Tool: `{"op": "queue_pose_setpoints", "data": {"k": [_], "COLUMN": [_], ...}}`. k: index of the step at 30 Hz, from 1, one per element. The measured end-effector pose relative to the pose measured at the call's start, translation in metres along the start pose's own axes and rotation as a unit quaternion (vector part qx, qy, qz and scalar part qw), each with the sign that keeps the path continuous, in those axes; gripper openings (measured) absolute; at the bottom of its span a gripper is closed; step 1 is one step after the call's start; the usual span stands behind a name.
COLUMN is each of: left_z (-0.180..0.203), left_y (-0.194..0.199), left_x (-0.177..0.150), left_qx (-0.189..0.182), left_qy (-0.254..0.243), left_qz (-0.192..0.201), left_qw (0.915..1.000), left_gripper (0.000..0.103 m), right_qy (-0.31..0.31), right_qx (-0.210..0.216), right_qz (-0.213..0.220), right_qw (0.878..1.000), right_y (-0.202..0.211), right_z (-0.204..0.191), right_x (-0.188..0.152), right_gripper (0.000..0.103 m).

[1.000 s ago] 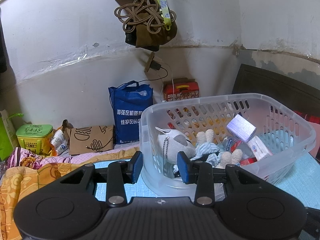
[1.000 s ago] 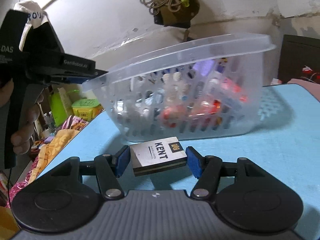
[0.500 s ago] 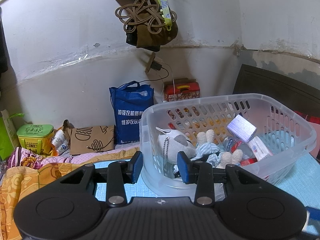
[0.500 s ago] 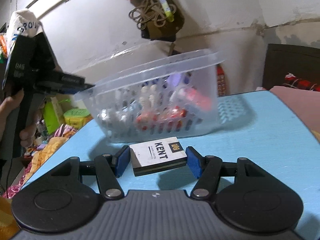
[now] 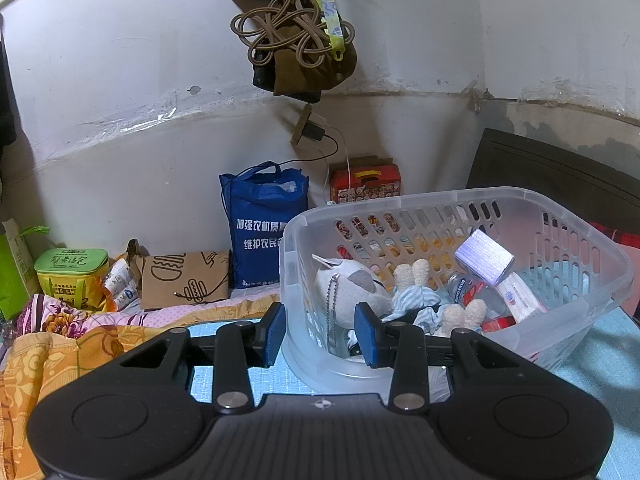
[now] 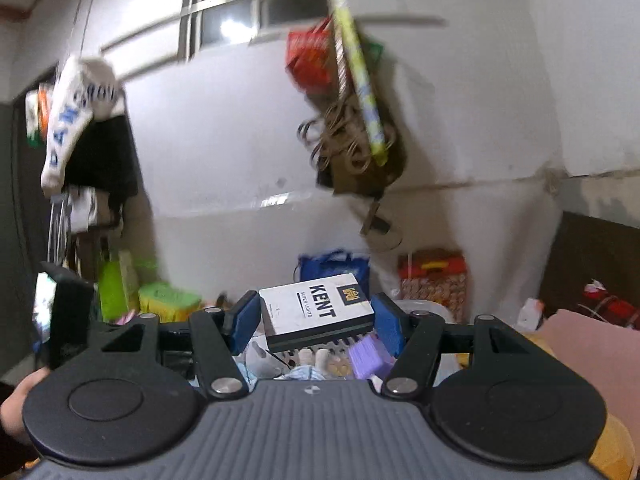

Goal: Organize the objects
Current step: 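Grasp the KENT cigarette box with the right gripper and drop it into the basket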

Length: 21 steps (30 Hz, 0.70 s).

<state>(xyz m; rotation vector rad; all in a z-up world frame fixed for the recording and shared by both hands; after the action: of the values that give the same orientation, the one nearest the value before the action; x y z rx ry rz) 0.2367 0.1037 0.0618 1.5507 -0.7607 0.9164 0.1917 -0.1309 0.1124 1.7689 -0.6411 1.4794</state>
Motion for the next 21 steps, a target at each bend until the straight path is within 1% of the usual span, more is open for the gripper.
{"op": "queue_pose_setpoints", "data": {"k": [2, 4, 5, 6, 7, 8, 9, 10, 12, 14, 19, 21], "left_z": [0.001, 0.001, 0.001, 0.001, 0.001, 0.001, 0.001, 0.001, 0.001, 0.001, 0.000, 0.001], "left_y": [0.001, 0.001, 0.001, 0.001, 0.001, 0.001, 0.001, 0.001, 0.001, 0.001, 0.002, 0.002], "left_x": [0.000, 0.000, 0.000, 0.000, -0.001, -0.001, 0.000, -0.001, 0.000, 0.000, 0.000, 0.001], "left_qx": [0.000, 0.000, 0.000, 0.000, 0.000, 0.000, 0.000, -0.001, -0.002, -0.003, -0.003, -0.003], "left_qy": [0.000, 0.000, 0.000, 0.000, 0.000, 0.000, 0.000, 0.000, 0.000, -0.002, -0.001, -0.001], "left_qz": [0.000, 0.000, 0.000, 0.000, 0.000, 0.000, 0.000, 0.001, 0.000, 0.000, 0.000, 0.000], "left_qw": [1.0000, 1.0000, 1.0000, 1.0000, 1.0000, 1.0000, 1.0000, 1.0000, 1.0000, 1.0000, 1.0000, 1.0000], "left_gripper": [0.042, 0.042, 0.042, 0.042, 0.042, 0.042, 0.042, 0.042, 0.043, 0.043, 0.043, 0.043], "right_qy": [0.015, 0.021, 0.019, 0.024, 0.030, 0.034, 0.035, 0.031, 0.012, -0.003, -0.028, -0.038], "right_qx": [-0.006, -0.009, -0.005, -0.003, -0.010, -0.028, -0.039, -0.044, -0.036, -0.035, -0.022, -0.027], "right_qz": [-0.024, -0.044, -0.048, -0.051, -0.059, -0.058, -0.051, -0.052, -0.054, -0.045, -0.002, 0.010], "right_qw": [1.000, 0.999, 0.999, 0.998, 0.998, 0.997, 0.997, 0.997, 0.998, 0.998, 0.999, 0.999], "right_y": [-0.027, -0.045, -0.052, -0.061, -0.068, -0.071, -0.069, -0.069, -0.062, -0.050, -0.015, -0.003], "right_z": [-0.003, -0.004, -0.004, -0.004, -0.003, -0.002, 0.000, 0.003, 0.009, 0.013, 0.016, 0.021], "right_x": [0.005, 0.003, 0.002, 0.000, -0.002, -0.003, -0.005, -0.006, -0.012, -0.019, -0.038, -0.045], "right_gripper": [0.064, 0.065, 0.069, 0.078, 0.102, 0.103, 0.103, 0.103, 0.103, 0.103, 0.103, 0.103]}}
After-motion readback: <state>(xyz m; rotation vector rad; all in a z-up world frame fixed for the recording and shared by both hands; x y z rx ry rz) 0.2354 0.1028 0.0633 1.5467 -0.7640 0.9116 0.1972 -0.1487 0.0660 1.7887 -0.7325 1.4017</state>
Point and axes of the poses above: each gripper's, at about its wrist camera, not at the fingertips, and y roughly against the way its jaws point, z to its right, x to its top, the point moved 1 cm from there along -y, roughly the way its jaws point, and after that the axes turned 3 degrees about x, right-handed, at the moved point
